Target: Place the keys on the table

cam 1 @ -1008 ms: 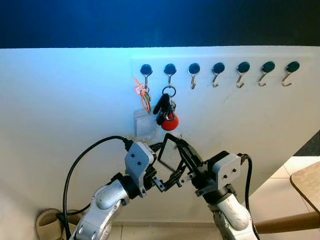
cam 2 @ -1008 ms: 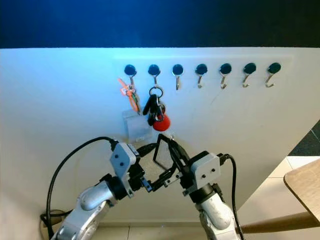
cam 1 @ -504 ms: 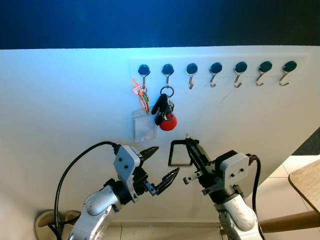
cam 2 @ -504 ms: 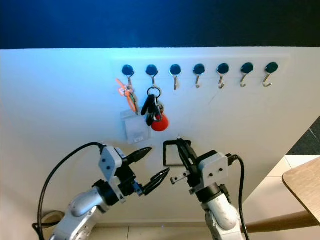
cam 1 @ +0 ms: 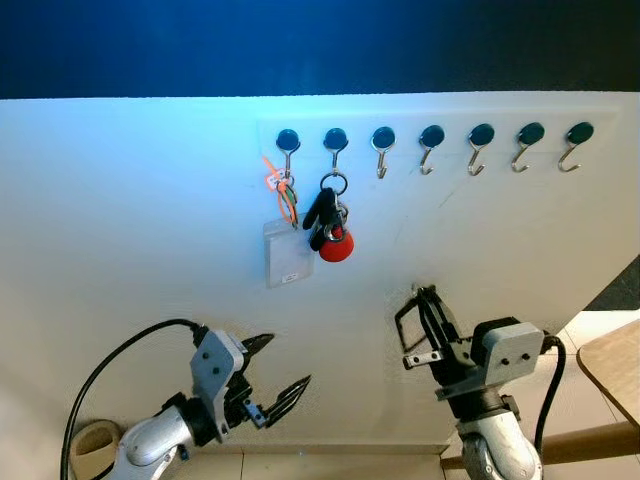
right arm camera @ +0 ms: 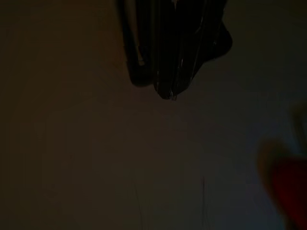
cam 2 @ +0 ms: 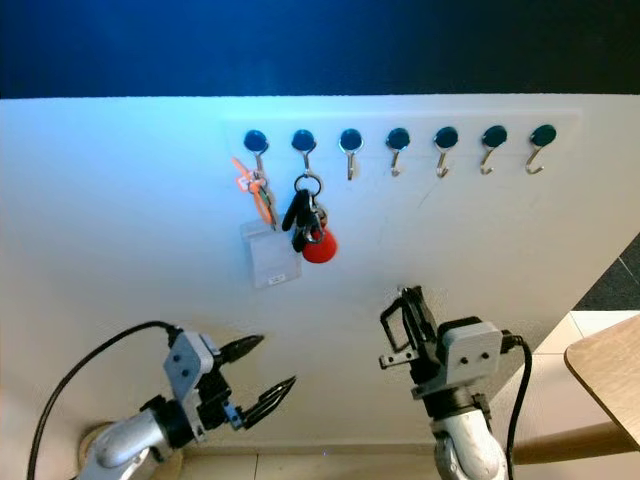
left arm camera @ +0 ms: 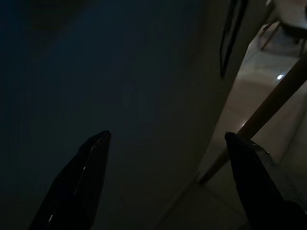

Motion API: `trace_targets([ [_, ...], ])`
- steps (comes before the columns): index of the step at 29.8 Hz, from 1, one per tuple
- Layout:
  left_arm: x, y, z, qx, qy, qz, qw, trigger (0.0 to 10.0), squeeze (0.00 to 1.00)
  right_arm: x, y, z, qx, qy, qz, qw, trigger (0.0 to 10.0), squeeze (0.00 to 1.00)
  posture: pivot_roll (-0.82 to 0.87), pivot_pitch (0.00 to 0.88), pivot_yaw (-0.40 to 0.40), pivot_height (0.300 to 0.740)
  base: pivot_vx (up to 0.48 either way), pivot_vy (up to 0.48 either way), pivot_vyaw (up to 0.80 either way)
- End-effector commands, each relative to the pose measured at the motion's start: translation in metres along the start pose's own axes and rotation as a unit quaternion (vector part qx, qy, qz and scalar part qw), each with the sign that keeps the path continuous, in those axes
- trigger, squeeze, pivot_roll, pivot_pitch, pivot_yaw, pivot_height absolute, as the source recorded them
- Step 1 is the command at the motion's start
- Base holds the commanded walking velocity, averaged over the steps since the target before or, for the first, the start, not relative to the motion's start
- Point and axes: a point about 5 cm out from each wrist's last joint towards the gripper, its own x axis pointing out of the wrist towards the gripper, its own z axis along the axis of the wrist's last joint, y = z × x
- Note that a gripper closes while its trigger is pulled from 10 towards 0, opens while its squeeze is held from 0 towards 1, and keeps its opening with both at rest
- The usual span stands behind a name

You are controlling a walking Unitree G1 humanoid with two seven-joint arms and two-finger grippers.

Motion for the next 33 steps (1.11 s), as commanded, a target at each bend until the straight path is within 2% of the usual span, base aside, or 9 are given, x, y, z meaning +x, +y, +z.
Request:
trace_targets([
  [1, -0.016, 0.006, -0.021, 0.000, 0.053, 0.025, 0.998, 10.0, 0.00, -0.012, -0.001, -0.014, -0.008, 0.032, 0.004, 0.999, 10.0, 0.00, 0.01, 0.093, 0.020, 0.740, 0.000, 0.000, 0.00],
  [5, -0.046, 0.020, -0.075, -0.038, 0.157, 0.173, 0.972, 10.0, 0.00, -0.051, -0.018, -0.063, -0.009, 0.154, -0.030, 0.988, 10.0, 0.00, 0.01, 0.088, 0.019, 0.740, 0.000, 0.000, 0.00],
  [11, -0.058, 0.022, -0.093, -0.076, 0.182, 0.233, 0.952, 10.0, 0.00, -0.062, -0.031, -0.083, 0.008, 0.204, -0.060, 0.977, 10.0, 0.00, 0.01, 0.085, 0.017, 0.740, 0.000, 0.000, 0.00],
  [12, -0.061, 0.022, -0.099, -0.084, 0.192, 0.252, 0.945, 10.0, 0.00, -0.065, -0.035, -0.090, 0.016, 0.221, -0.075, 0.972, 8.9, 0.00, 0.01, 0.083, 0.015, 0.740, 0.000, 0.000, 0.00],
  [13, -0.063, 0.023, -0.103, -0.091, 0.196, 0.268, 0.939, 10.0, 0.00, -0.067, -0.040, -0.097, 0.021, 0.237, -0.091, 0.967, 1.7, 0.00, 0.01, 0.081, 0.013, 0.740, 0.000, 0.000, 0.00],
  [14, -0.065, 0.024, -0.108, -0.102, 0.200, 0.288, 0.931, 10.0, 0.00, -0.071, -0.044, -0.106, 0.029, 0.258, -0.108, 0.960, 0.0, 0.00, 0.01, 0.081, 0.013, 0.740, 0.000, 0.000, 0.00],
  [22, -0.073, 0.021, -0.143, -0.160, 0.265, 0.369, 0.876, 10.0, 0.00, -0.087, -0.050, -0.145, 0.065, 0.373, -0.146, 0.914, 0.0, 0.00, 0.01, 0.066, 0.005, 0.740, 0.000, 0.000, 0.00],
  [31, -0.077, 0.004, -0.163, -0.158, 0.344, 0.351, 0.856, 10.0, 0.00, -0.104, -0.045, -0.163, 0.058, 0.466, -0.124, 0.874, 0.0, 0.00, 0.00, 0.061, 0.006, 0.740, 0.000, 0.000, 0.00],
  [33, -0.070, 0.001, -0.163, -0.175, 0.322, 0.354, 0.860, 10.0, 0.00, -0.106, -0.048, -0.166, 0.043, 0.480, -0.128, 0.867, 8.1, 0.00, 0.01, 0.062, -0.002, 0.740, 0.000, 0.000, 0.00],
])
